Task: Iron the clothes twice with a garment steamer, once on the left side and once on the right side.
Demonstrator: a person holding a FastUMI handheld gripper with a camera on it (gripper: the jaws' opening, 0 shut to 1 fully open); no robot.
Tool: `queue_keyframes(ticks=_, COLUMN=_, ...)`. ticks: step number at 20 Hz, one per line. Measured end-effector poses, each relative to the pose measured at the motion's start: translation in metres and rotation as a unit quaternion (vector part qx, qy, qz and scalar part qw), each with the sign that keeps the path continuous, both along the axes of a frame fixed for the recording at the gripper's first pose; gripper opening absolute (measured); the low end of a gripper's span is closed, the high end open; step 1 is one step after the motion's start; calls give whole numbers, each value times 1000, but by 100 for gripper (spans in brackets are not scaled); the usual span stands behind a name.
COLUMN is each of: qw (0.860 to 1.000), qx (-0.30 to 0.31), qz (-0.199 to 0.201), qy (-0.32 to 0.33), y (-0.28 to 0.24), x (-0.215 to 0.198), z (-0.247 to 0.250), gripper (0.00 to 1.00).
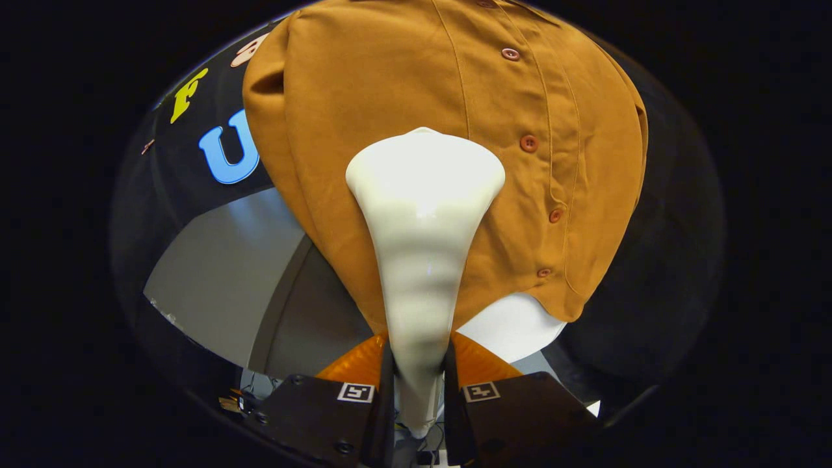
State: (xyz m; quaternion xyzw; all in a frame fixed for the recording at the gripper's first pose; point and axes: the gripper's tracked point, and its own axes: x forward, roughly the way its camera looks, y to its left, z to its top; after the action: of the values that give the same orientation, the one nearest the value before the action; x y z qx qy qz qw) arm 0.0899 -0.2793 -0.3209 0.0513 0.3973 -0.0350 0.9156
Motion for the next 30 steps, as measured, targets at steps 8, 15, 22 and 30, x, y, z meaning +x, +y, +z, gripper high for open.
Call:
queue_keyframes(ticks=8, qw=1000, qx=4, qz=-11, qy=-7, y=-2, x=-24, z=19, gripper=35)
queue_keyframes(ticks=15, qw=991, qx=-11, qz=-51, qy=-121, y=-44, x=-10, z=119, gripper=34)
queue_keyframes(ticks=22, qw=974, qx=-45, qz=-91, qy=-205, y=-119, x=16, z=198, gripper=34)
queue_keyframes(ticks=30, qw=970, qx=-29, qz=-94, qy=-222, y=-157, x=52, z=208, gripper=34)
